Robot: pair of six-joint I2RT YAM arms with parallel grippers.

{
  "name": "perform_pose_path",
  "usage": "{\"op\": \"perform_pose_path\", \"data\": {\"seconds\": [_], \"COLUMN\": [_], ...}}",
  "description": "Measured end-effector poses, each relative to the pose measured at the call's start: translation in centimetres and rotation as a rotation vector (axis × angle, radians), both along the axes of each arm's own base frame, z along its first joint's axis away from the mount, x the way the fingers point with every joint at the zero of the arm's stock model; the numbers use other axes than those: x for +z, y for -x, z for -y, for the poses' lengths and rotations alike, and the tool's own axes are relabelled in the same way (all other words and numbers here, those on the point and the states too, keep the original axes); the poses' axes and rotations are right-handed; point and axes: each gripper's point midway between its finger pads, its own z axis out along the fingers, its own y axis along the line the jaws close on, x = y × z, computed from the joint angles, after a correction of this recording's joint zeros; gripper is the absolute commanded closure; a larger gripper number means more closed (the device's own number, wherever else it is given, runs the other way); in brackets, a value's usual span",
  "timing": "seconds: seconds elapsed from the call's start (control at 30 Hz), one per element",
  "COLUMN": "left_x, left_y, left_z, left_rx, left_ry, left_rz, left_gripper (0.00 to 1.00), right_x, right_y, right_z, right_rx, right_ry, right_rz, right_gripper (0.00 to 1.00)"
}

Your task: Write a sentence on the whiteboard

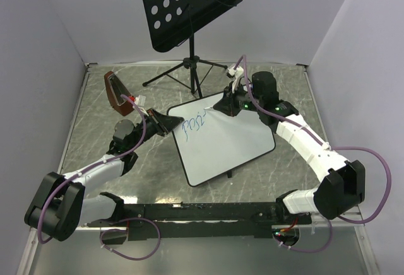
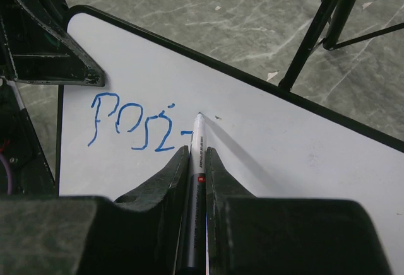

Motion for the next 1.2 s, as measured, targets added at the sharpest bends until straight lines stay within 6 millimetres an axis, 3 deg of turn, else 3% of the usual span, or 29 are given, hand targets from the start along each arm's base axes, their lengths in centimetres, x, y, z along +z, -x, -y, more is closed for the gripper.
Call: {"op": "perform_pose_path", "data": {"seconds": [0.6,1.0,1.2], "left_x": [-0.5,-0.6,-0.6], "left_y": [-0.3,-0.3,-0.3], "left_z": [-0.1,-0.1,-0.1], "left_rx": [0.013,0.013,0.013], "left_ry": [-0.006,-0.007,-0.007], "left_rz": [-0.02,-0.021,-0.021], "left_gripper": [0.99,0.99,0.99], "right_x": [-1.9,-3.7,-3.8], "right_y": [1.3,3.5,3.5], "right_z": [0.0,1.0,1.2], "right_rx": [0.042,0.059,0.053], "right_ry": [0.014,0.052,0.058], "right_rz": [-0.036,-0.067,-0.065], "right_gripper": [1.0,1.0,1.0]}}
